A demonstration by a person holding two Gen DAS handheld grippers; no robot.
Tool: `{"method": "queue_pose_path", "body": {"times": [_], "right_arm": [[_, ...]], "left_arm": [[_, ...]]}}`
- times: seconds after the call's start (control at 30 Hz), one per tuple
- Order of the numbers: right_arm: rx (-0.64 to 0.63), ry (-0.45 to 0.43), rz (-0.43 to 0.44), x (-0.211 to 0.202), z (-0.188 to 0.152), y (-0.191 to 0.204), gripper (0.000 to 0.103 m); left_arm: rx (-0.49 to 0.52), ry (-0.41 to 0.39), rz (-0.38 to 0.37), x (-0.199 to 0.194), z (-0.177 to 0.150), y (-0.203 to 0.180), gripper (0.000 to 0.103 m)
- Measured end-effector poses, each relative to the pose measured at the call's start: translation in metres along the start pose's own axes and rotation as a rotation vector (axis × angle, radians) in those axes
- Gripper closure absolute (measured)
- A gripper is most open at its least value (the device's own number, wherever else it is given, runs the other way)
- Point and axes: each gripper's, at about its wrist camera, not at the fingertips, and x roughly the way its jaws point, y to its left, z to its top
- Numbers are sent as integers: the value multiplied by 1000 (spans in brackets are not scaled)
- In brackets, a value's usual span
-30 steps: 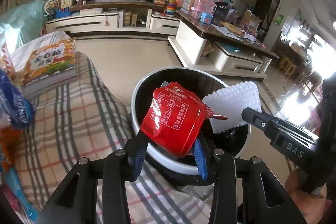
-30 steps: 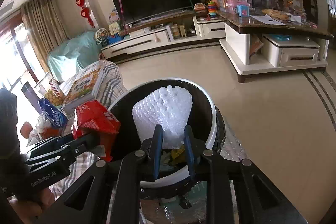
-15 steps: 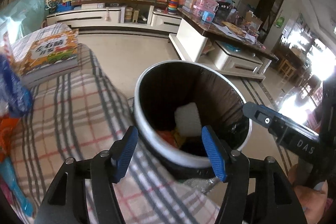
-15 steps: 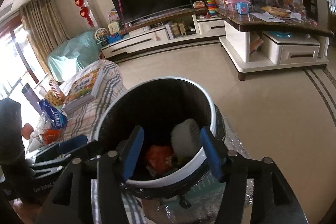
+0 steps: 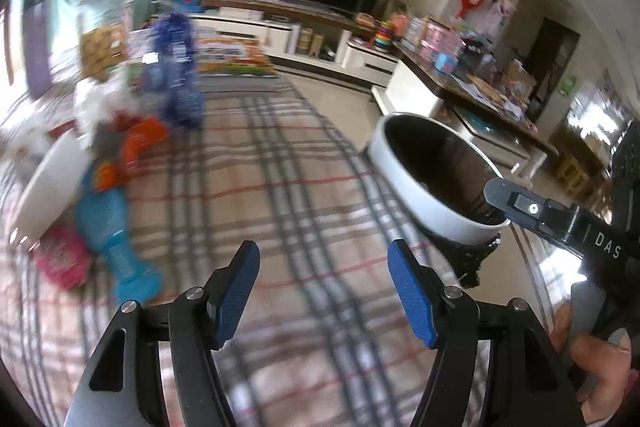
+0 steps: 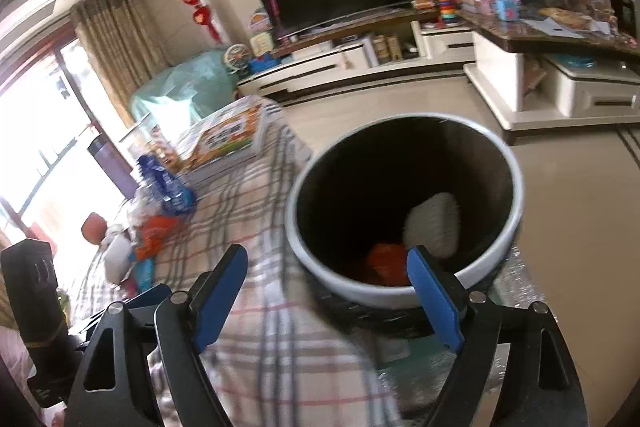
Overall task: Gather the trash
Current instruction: 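Move both open tools back over the table toward the candy packages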
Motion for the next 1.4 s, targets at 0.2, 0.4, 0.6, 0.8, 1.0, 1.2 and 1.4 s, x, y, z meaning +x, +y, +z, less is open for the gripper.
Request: {"method": "queue_pose_path", "body": {"times": [0.2,0.4,0.6,0.8,1.0,1.2,1.4], "right_arm": [[-15,42,59,13,-11,32,16],[-54,70,95,24,-23,64,16],[-99,97,133,34,-31,92,16],[-136,118,158,44,-34,113,16],[-172,144,186,54,-42,131,16],[-286,172,229,60,-57,161,17],[-367,221,243,80,-66,184,36]], "left_arm": [[-64,-33,54,-38,-16,38,37],[-109,-55,99,-67,-30,60,37],[-139,-65,143,-90,-39,81,37],[-164,-54,185,-104,-43,98,37],[-162,-36,235,-107,-39,105,37],[-180,-26,265,-110,-30,126,37],[-16,43,219,-87,-7,148,37]]}}
